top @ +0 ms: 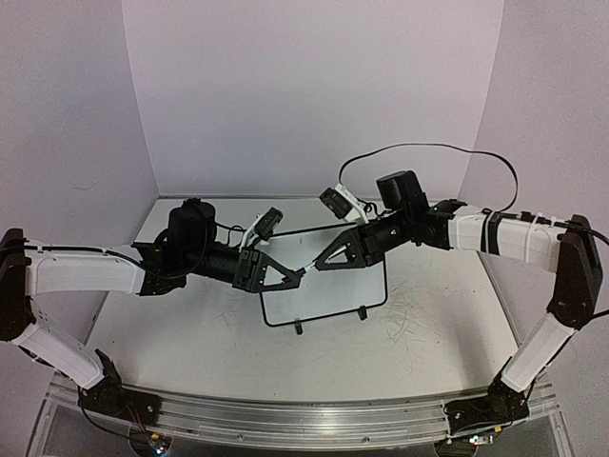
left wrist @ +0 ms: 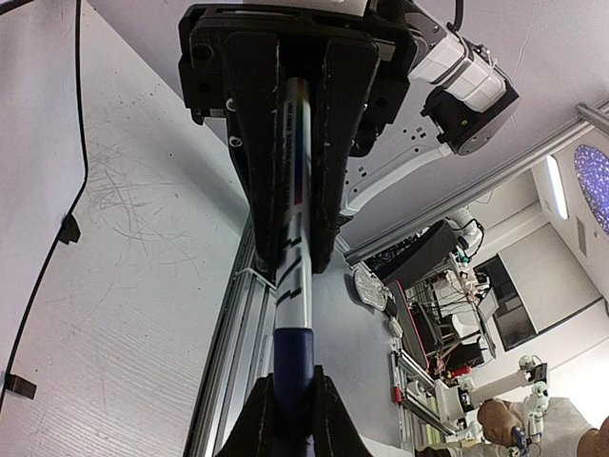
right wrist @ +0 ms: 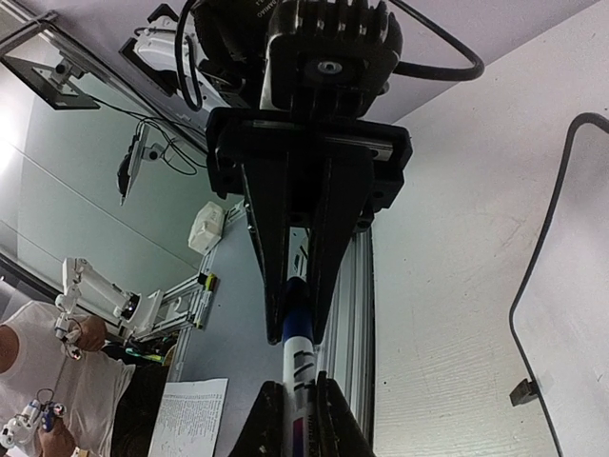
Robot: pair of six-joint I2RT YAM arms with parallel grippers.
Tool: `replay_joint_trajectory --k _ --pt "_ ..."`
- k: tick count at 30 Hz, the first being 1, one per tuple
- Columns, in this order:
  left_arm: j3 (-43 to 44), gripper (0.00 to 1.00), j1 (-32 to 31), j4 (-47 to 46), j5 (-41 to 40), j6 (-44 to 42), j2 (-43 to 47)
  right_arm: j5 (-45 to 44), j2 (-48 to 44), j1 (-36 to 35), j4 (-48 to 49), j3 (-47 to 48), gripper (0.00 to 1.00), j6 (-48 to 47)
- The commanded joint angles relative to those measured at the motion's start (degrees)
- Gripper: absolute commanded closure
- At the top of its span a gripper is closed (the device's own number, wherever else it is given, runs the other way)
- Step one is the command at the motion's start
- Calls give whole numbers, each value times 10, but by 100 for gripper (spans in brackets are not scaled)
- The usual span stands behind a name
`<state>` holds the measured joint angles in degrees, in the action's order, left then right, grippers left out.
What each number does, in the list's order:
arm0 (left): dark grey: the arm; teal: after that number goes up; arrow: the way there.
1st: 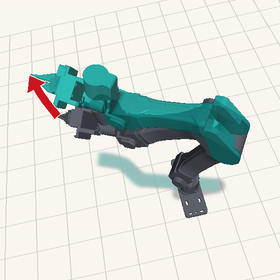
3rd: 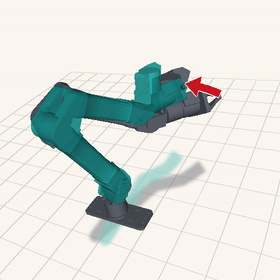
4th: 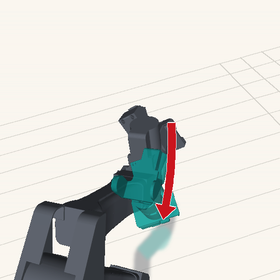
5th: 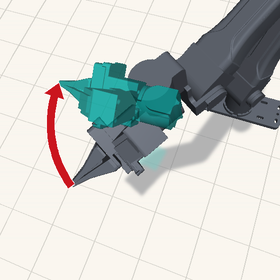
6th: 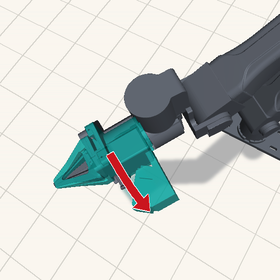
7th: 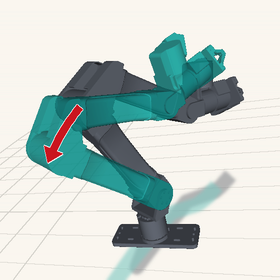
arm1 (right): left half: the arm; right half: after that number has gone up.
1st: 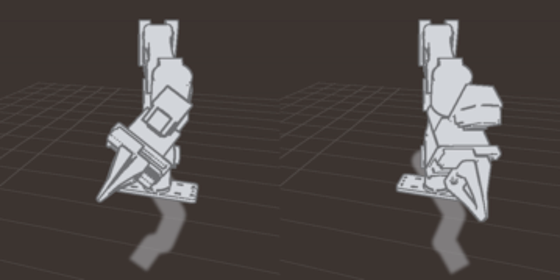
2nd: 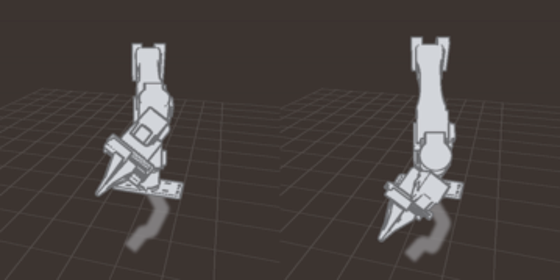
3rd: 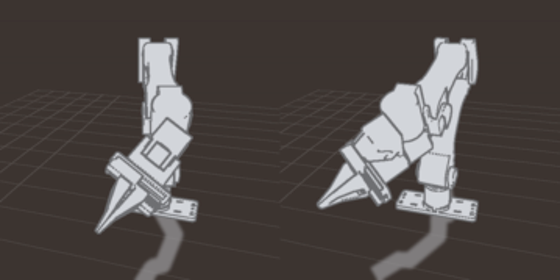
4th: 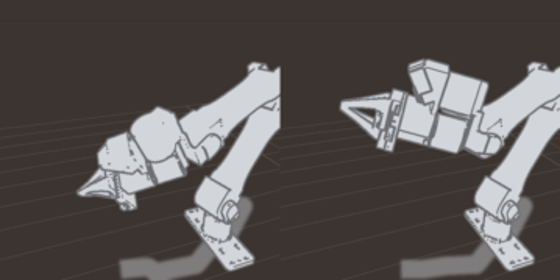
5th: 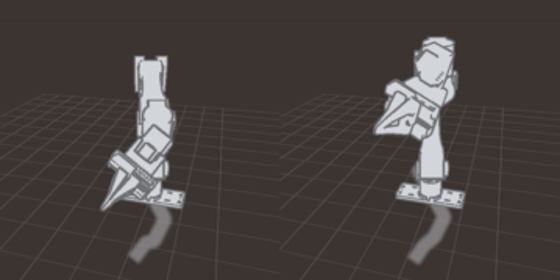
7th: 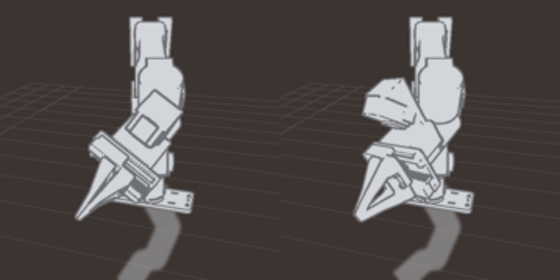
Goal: Write a sentence on the whiteboard
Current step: Open the whiteboard marker from the pen cap.
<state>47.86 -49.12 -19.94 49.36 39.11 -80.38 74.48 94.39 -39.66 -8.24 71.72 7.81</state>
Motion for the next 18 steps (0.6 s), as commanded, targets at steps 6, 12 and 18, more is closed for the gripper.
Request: replay_joint_trajectory --k 6,12,18 --pt "5 100 0 -15 -1 0 -1 4 -7 -4 37 19 80 34" --pt "2 100 0 -14 -6 0 4 -1 -7 -4 60 14 82 59" --pt "3 100 0 -13 -14 1 5 -1 -14 -5 67 4 100 55"
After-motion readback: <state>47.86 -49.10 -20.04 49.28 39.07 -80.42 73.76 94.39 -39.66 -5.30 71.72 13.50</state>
